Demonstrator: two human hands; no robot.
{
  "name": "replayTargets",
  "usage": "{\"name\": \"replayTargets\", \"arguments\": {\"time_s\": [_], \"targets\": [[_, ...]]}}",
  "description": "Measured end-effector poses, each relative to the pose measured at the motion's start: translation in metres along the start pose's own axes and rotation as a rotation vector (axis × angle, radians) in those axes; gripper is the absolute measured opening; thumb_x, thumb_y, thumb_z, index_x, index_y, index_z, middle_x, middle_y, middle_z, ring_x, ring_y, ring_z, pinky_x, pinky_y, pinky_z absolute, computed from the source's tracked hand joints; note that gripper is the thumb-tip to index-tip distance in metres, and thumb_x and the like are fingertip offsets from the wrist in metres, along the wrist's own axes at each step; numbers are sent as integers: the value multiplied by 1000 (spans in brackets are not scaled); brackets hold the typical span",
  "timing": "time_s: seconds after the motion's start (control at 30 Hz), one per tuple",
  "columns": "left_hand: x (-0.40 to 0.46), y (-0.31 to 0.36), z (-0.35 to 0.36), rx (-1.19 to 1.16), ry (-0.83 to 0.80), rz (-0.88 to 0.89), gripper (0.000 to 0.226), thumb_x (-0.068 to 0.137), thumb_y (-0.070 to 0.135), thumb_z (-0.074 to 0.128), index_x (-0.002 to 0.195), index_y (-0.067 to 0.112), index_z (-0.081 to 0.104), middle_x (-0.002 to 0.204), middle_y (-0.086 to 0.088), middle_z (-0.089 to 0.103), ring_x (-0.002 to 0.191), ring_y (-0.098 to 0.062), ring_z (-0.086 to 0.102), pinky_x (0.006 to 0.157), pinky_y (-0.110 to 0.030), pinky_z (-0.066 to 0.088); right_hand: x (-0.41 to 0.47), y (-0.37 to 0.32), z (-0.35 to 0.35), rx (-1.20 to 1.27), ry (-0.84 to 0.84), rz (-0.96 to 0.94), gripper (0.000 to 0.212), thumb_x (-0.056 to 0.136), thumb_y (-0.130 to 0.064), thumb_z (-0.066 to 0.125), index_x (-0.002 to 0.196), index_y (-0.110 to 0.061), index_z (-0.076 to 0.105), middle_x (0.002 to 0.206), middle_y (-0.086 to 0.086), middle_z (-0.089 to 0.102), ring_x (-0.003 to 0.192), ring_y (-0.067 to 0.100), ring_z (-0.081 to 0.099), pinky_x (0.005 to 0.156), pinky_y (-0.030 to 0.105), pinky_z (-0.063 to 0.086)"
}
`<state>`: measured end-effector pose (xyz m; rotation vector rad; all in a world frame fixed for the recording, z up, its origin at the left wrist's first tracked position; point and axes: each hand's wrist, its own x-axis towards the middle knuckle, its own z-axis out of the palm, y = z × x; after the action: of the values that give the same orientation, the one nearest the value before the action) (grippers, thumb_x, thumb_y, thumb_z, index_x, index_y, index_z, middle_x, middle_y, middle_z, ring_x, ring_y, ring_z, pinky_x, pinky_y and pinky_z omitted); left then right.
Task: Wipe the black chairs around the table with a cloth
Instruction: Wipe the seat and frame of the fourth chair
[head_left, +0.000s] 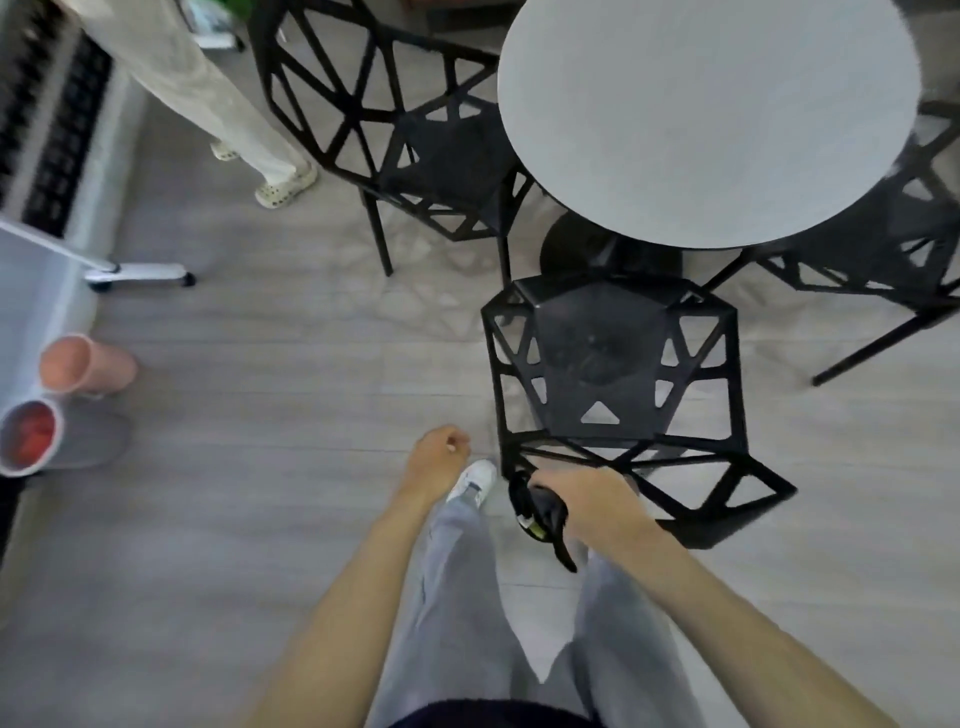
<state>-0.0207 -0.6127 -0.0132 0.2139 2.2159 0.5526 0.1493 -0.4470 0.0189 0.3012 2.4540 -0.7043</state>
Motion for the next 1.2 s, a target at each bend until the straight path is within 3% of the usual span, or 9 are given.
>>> {"name": "replayTargets", "arguments": {"time_s": [0.1, 0.2, 0.33, 0.53, 0.6, 0.77, 0.93, 1.07, 1.2], "targets": [[-25, 14, 37, -156, 74, -41, 23, 103, 15, 52, 119, 13, 69, 117, -1, 65, 112, -21, 62, 90, -25, 39, -57, 49, 0, -147, 25, -37, 23, 84, -19, 52, 98, -38, 53, 89, -15, 58, 95, 17, 64, 78, 33, 44], [-50, 23, 69, -278, 93, -89, 27, 104, 18, 52, 129, 15, 62, 131, -3, 60, 118, -19, 57, 98, -29, 41, -92, 85, 23, -147, 154, -4, 40, 74, -22, 63, 103, -49, 55, 89, -24, 63, 89, 11, 64, 75, 29, 31], [-73, 22, 94, -407, 150, -147, 34, 107, 26, 50, 140, 16, 55, 137, -3, 58, 122, -17, 55, 100, -31, 42, -73, 74, 52, -48, 337, -67, 54, 72, -25, 81, 122, -38, 65, 106, -19, 72, 96, 10, 68, 86, 33, 46], [-71, 18, 104, -504, 187, -206, 42, 111, 36, 40, 143, 13, 55, 140, 1, 59, 129, -17, 52, 111, -34, 38, 10, 25, 55, 55, 447, -77, 10, 84, -29, 69, 86, -24, 60, 67, -7, 64, 56, 18, 63, 52, 27, 39], [-65, 20, 108, -541, 179, -216, 48, 110, 41, 37, 143, 12, 57, 142, -6, 61, 133, -23, 53, 117, -41, 37, 16, 26, 57, 113, 382, -53, 5, 89, -30, 62, 86, -26, 60, 71, -9, 64, 62, 17, 64, 56, 31, 45], [-57, 29, 118, -743, 166, -272, 52, 111, 44, 33, 144, 12, 58, 143, -3, 57, 134, -19, 49, 104, -28, 31, -55, 80, 32, 72, 222, -107, 10, 89, -27, 64, 86, -34, 57, 75, -14, 62, 73, 14, 63, 76, 32, 48], [-51, 41, 125, -855, 109, -320, 61, 110, 49, 35, 162, 18, 31, 167, -2, 32, 154, -23, 29, 124, -38, 22, -122, 153, 27, -50, 356, 95, 23, 79, -29, 71, 101, -35, 69, 91, -17, 72, 89, 11, 69, 96, 35, 46], [-51, 54, 130, -900, 101, -343, 73, 110, 51, 37, 167, 20, 4, 174, -2, 12, 159, -26, 16, 129, -44, 15, -91, 99, 52, -57, 410, 126, 29, 79, -35, 71, 108, -30, 69, 96, -14, 73, 94, 13, 69, 97, 37, 47], [-45, 50, 133, -904, 130, -340, 72, 107, 52, 41, 165, 19, 13, 169, -8, 28, 153, -30, 30, 126, -48, 25, -43, 31, 67, 55, 450, 64, 29, 81, -41, 66, 108, -32, 66, 93, -16, 71, 87, 9, 66, 88, 34, 45]]}}
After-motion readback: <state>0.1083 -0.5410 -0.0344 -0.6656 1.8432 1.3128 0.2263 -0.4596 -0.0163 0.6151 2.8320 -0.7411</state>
